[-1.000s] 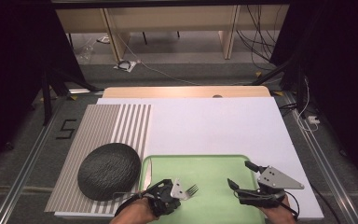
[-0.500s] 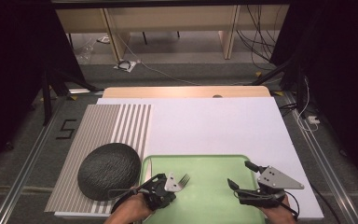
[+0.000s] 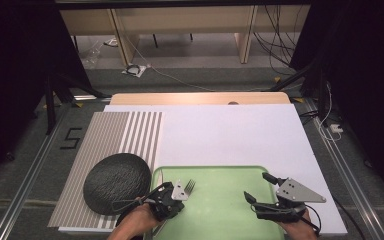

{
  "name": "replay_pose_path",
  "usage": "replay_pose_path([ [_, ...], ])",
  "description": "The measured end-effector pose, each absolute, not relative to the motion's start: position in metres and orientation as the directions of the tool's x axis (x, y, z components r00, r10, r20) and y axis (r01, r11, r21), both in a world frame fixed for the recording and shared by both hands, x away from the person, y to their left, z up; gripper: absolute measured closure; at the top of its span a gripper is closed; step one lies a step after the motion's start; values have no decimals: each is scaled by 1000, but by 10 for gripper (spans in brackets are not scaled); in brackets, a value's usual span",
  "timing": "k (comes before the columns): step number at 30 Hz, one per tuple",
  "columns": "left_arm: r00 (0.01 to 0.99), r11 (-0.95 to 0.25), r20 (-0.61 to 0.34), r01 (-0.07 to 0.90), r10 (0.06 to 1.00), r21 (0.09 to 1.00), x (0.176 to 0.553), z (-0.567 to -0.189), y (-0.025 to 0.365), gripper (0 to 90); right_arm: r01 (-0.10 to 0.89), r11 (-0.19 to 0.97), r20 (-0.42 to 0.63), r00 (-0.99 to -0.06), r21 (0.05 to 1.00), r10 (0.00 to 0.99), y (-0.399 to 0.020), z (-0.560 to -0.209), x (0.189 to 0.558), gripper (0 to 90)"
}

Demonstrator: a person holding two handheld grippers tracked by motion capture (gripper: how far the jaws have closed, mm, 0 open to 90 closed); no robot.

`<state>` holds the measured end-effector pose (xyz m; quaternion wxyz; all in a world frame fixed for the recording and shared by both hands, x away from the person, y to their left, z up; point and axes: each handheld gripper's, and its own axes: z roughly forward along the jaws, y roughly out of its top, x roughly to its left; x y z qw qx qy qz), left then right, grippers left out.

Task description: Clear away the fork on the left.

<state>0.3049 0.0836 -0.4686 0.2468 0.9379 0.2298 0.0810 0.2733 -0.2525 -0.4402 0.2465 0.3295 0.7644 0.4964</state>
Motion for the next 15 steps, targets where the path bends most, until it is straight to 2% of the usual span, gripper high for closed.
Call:
replay_pose_path([
  [15,853,-749,37,435,520,499,315,-469,97,895,261,290,-49,-661,921,749,-253,-440,273,183],
])
